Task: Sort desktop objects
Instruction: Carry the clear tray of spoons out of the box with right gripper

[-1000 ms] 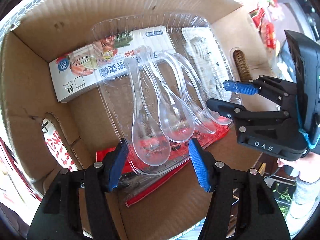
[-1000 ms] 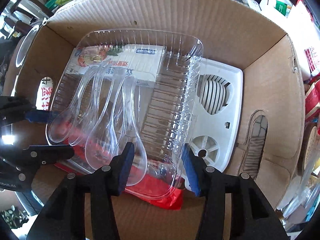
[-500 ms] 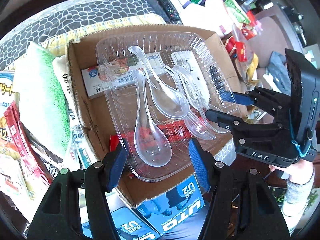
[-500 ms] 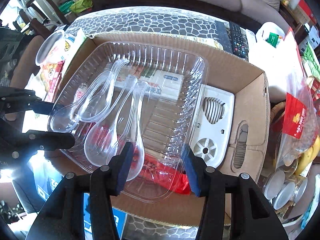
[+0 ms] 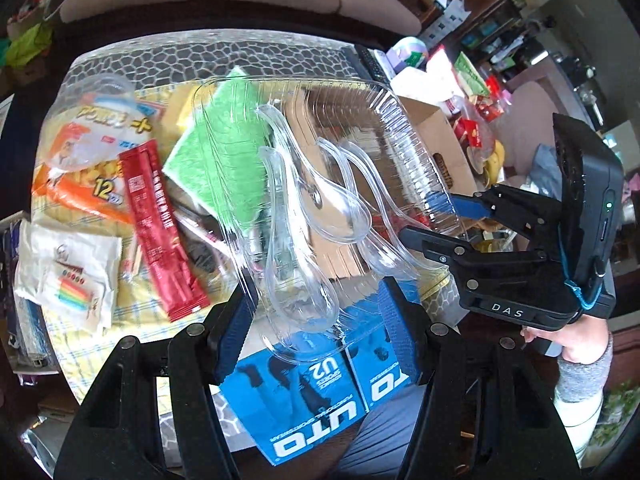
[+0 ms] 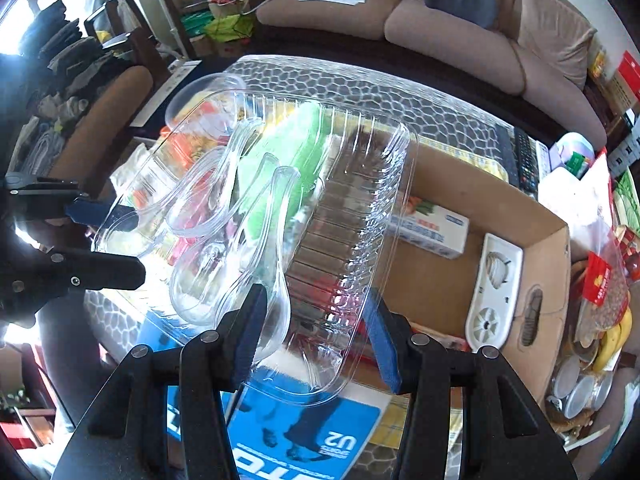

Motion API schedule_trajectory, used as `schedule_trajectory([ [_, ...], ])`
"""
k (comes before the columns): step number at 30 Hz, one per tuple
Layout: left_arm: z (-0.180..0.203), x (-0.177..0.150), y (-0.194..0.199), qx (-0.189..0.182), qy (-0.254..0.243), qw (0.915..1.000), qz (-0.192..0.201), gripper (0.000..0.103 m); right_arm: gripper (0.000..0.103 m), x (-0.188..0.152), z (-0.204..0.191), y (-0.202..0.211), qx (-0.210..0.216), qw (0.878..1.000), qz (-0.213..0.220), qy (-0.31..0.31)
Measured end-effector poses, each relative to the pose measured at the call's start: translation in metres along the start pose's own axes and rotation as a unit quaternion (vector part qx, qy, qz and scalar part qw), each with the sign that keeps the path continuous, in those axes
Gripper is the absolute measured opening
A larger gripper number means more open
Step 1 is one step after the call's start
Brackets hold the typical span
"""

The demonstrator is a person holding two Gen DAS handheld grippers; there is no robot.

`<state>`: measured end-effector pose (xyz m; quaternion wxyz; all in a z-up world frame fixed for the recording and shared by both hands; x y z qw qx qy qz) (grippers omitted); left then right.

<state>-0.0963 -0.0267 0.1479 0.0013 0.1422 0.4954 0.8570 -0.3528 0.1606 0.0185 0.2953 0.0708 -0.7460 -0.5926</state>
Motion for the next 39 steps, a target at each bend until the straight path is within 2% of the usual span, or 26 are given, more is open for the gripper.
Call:
schedule_trajectory([
  [3, -0.040, -0.030, 0.025, 0.011, 0.016, 0.9997, 0.014, 0.058, 0.052, 0.007, -0.053, -0.010, 0.015, 1.000, 0.008, 0.023],
  [8, -0.109, -0.081, 0.047, 0.028, 0.052, 0.9978, 0.030, 0.058, 0.052, 0.015, -0.137, -0.050, 0.041, 0.997, 0.010, 0.057],
  [13, -0.183, -0.133, 0.039, 0.045, 0.093, 0.9941, 0.031, 0.059, 0.053, 0.001, -0.210, -0.103, 0.066, 0.994, -0.005, 0.082],
  [18, -0.237, -0.183, 0.017, 0.041, 0.130, 0.9905, 0.022, 0.059, 0.053, -0.016, -0.260, -0.158, 0.075, 0.991, -0.032, 0.103],
  [23, -0.259, -0.212, -0.003, 0.054, 0.135, 0.9894, 0.009, 0.059, 0.053, -0.035, -0.286, -0.190, 0.064, 0.990, -0.047, 0.117],
  [29, -0.262, -0.223, -0.006, 0.063, 0.119, 0.9909, 0.002, 0.063, 0.053, -0.050, -0.294, -0.204, 0.071, 0.991, -0.056, 0.096],
  [35, -0.269, -0.233, -0.017, 0.039, 0.133, 0.9903, -0.011, 0.063, 0.054, -0.068, -0.293, -0.208, 0.062, 0.992, -0.064, 0.089],
  [36, -0.270, -0.234, -0.015, 0.038, 0.137, 0.9899, -0.008, 0.067, 0.055, -0.070, -0.293, -0.206, 0.061, 0.992, -0.064, 0.091],
  [37, -0.272, -0.235, -0.011, 0.038, 0.141, 0.9893, -0.003, 0.071, 0.059, -0.071, -0.292, -0.203, 0.057, 0.992, -0.062, 0.091],
  [38, -0.273, -0.235, -0.006, 0.037, 0.143, 0.9890, 0.005, 0.073, 0.072, -0.071, -0.291, -0.198, 0.052, 0.993, -0.056, 0.089],
  [39, -0.273, -0.235, 0.002, 0.034, 0.145, 0.9887, 0.015, 0.074, 0.079, -0.070, -0.288, -0.191, 0.050, 0.994, -0.047, 0.086],
])
Point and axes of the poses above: each gripper's, at about its wrist camera, not at the fingertips, and y roughly against the way its jaws point, z to its right, x to its top, the point moved 4 cm from there along -y, roughly the way its jaws point, and after that the axes turned 3 degrees about -x, right-handed, at the moved point
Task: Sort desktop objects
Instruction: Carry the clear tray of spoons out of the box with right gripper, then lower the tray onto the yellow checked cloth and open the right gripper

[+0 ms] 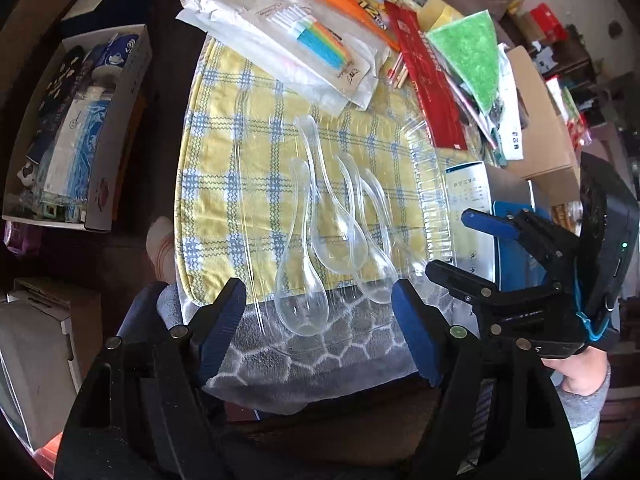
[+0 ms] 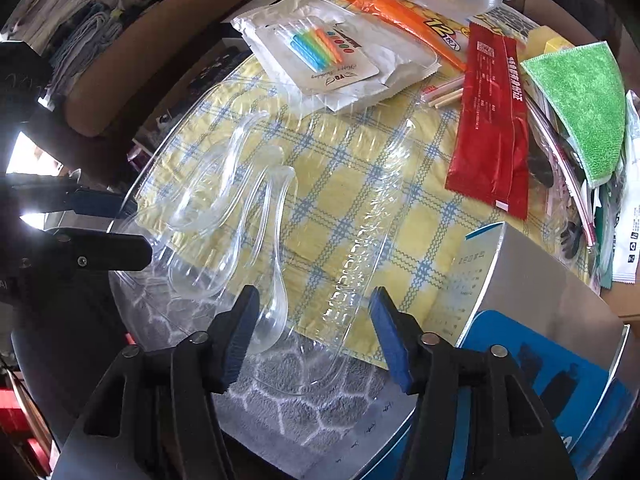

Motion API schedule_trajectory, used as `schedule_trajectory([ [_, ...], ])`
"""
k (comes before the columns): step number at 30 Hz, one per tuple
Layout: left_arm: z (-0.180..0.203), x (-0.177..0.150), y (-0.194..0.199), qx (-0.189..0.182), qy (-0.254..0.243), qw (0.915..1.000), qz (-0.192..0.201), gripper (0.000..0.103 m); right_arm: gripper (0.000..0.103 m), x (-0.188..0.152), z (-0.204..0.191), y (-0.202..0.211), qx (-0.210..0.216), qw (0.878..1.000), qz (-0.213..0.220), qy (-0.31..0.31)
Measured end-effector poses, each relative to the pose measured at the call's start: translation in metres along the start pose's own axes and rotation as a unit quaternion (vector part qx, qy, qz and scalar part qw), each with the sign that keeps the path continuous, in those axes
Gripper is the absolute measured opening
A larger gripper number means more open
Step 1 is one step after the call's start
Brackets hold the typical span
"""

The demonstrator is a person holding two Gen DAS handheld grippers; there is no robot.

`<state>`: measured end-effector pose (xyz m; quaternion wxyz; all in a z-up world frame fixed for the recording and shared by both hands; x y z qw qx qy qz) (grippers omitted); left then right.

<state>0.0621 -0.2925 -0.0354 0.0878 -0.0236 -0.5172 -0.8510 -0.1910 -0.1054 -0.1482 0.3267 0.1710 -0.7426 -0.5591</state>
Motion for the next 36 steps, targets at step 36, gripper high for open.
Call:
schedule_trajectory([
  [36, -0.048, 0.047, 0.026, -0.192, 0.111, 0.9604, 0.169, 0.068, 0.051, 0.087, -0.049, -0.041, 0.054, 0.997, 0.045, -0.037],
])
Point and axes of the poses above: each gripper's, at about its wrist camera, not at the fingertips, and y roughly against the way its jaws point, z to its right, x to its top, the point moved 4 cm from there along -y, roughly the way its jaws point, and after that the axes turned 3 degrees about -x, right-handed, at the moved point
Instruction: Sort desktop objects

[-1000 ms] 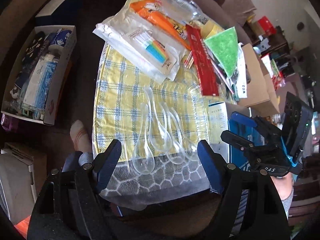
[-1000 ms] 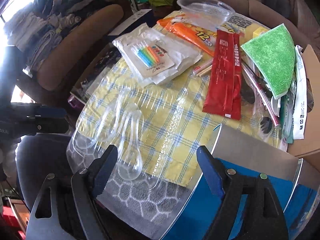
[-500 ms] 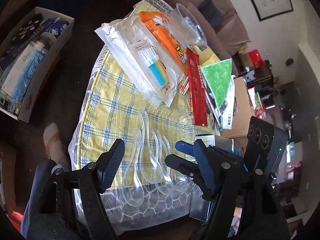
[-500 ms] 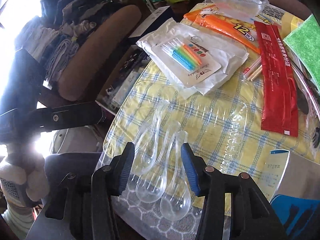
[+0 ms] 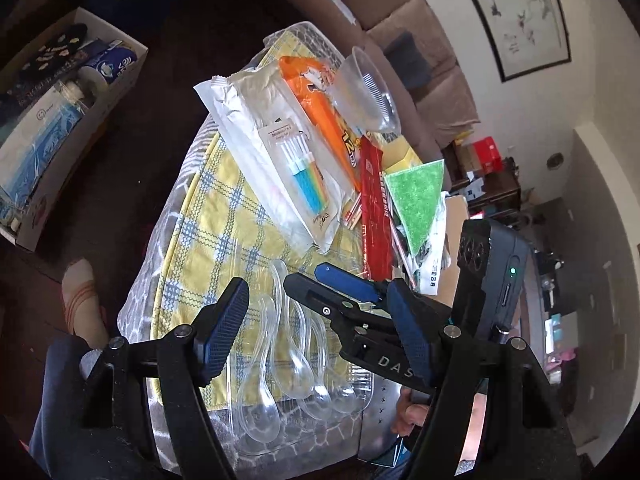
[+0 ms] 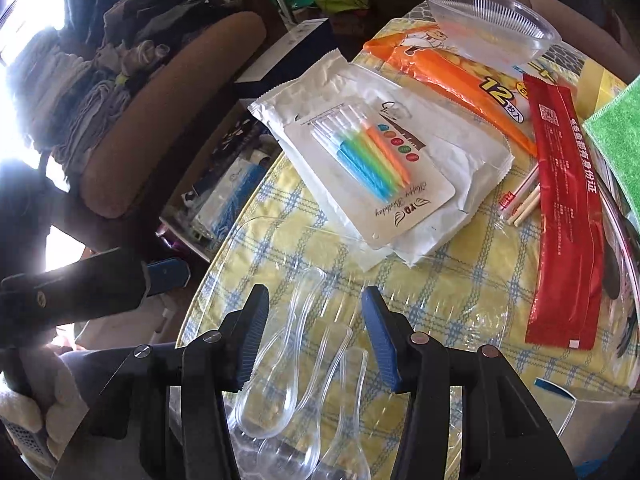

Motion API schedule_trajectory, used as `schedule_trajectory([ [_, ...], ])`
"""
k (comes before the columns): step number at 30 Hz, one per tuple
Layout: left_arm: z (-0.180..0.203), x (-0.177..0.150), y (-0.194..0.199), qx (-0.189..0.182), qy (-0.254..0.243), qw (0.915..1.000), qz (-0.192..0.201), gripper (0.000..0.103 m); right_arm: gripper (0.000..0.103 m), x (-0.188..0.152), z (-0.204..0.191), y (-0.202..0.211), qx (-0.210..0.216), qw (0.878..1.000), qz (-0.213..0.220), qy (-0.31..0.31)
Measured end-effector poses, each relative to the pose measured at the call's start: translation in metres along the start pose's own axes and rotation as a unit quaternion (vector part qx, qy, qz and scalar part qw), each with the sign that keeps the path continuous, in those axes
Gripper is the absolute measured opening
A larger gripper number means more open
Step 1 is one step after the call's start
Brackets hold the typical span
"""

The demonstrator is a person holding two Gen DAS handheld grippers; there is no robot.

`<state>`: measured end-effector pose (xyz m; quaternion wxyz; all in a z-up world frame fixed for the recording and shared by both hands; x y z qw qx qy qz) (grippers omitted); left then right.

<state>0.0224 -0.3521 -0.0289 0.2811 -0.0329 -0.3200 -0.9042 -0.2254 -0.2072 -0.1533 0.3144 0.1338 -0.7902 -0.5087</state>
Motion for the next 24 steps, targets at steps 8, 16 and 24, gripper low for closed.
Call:
schedule_trajectory([
  [8, -0.003, -0.001, -0.001, -0.007, 0.000, 1.0000, 0.002, 0.074, 0.030, -0.001, -0.006, -0.018, -0.038, 0.999, -0.016, 0.025],
  [16, -0.006, -0.003, -0.008, -0.020, 0.001, 0.9998, 0.001, 0.074, 0.030, -0.019, -0.006, 0.000, -0.018, 1.000, -0.013, 0.016],
  [24, -0.005, -0.002, -0.012, -0.025, 0.002, 0.9997, 0.003, 0.075, 0.030, -0.042, -0.024, 0.009, 0.005, 0.999, -0.031, 0.041],
])
Point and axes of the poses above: each gripper's, at about its wrist camera, not at the fingertips, and y roughly against the way its jaws point, z to its right, x to its top, the point moved 4 cm from there along -y, roughly the way its jaws point, and after that the axes turned 3 degrees about -x, right-handed, at the moved point
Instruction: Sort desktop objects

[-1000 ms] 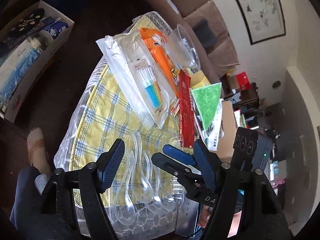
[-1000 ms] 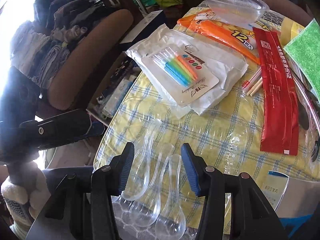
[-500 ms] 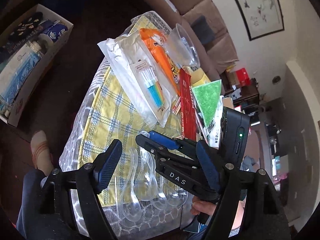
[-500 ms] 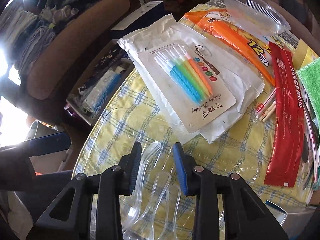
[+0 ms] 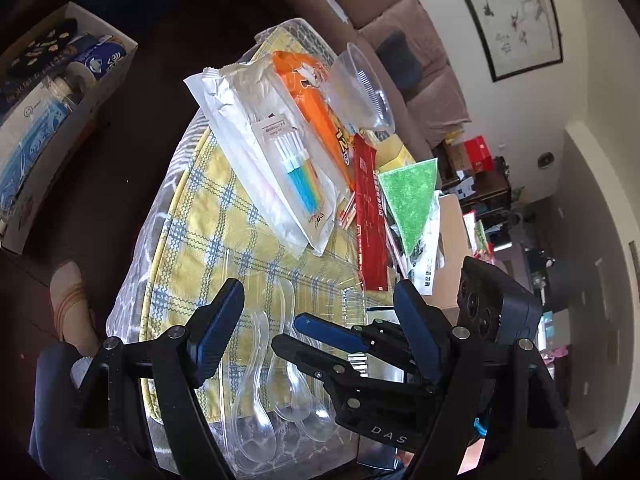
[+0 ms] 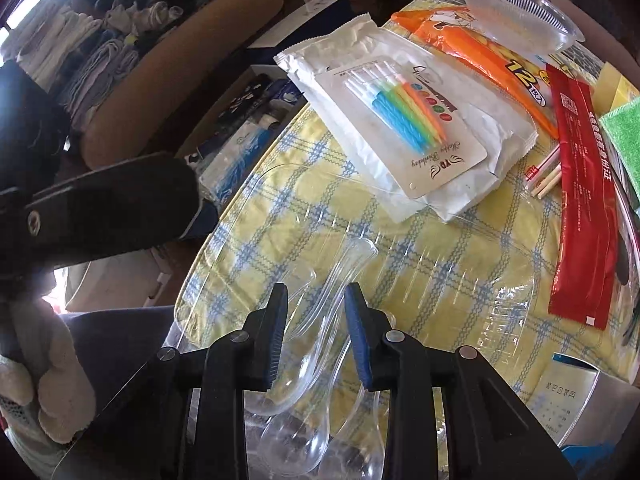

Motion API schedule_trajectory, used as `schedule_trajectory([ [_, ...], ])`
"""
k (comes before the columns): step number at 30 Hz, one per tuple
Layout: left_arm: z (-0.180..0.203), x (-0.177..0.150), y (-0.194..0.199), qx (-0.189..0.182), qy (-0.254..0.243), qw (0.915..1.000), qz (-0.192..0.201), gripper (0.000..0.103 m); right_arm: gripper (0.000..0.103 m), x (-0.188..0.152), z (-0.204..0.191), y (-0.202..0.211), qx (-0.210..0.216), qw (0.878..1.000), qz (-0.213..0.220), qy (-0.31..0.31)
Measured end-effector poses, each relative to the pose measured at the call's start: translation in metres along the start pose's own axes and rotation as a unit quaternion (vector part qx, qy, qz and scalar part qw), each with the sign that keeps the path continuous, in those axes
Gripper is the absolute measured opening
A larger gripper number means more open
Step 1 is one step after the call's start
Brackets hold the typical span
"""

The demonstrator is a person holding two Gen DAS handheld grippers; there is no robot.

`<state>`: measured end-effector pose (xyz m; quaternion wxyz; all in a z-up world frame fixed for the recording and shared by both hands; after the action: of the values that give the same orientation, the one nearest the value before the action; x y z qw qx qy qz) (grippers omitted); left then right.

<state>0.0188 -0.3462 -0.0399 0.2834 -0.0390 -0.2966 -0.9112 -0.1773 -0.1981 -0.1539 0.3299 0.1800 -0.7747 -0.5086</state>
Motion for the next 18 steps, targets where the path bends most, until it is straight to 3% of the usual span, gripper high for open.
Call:
schedule_trajectory([
  [3, -0.001, 0.000, 0.000, 0.002, 0.000, 1.0000, 0.001, 0.076, 0.030, -0.009, -0.005, 0.014, -0.012, 1.000, 0.014, 0.009],
  [5, -0.001, 0.000, 0.000, 0.000, 0.000, 1.0000, 0.000, 0.076, 0.039, -0.013, -0.006, 0.029, -0.004, 0.999, 0.038, 0.004],
  [7, 0.000, 0.000, -0.001, -0.008, 0.003, 1.0000, -0.003, 0.076, 0.049, -0.016, -0.008, 0.041, 0.052, 0.997, 0.049, -0.016],
  [9, -0.001, -0.001, -0.002, -0.007, 0.005, 1.0000, -0.004, 0.076, 0.050, -0.017, -0.014, 0.037, 0.122, 0.992, 0.022, -0.028],
  [10, -0.002, -0.001, -0.002, -0.008, 0.007, 0.9999, -0.004, 0.076, 0.050, -0.016, -0.021, 0.031, 0.133, 0.991, 0.005, -0.021],
  [13, -0.004, 0.000, -0.001, -0.010, 0.012, 0.9999, -0.002, 0.076, 0.051, -0.021, -0.034, 0.016, 0.124, 0.991, -0.040, 0.023],
  [18, -0.005, 0.000, 0.000, -0.010, 0.013, 0.9999, -0.003, 0.077, 0.053, -0.028, -0.047, -0.002, 0.145, 0.983, -0.098, 0.058],
])
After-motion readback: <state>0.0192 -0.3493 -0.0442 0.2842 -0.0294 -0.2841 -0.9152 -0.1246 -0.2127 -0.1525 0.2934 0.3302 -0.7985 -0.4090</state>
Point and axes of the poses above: each gripper's, at about its wrist camera, not at the fingertips, and y roughly against the way its jaws point, z to its right, x to its top, the point moved 4 cm from there along -y, roughly the way its jaws point, and after that the axes turned 3 degrees about -x, right-handed, at the moved point
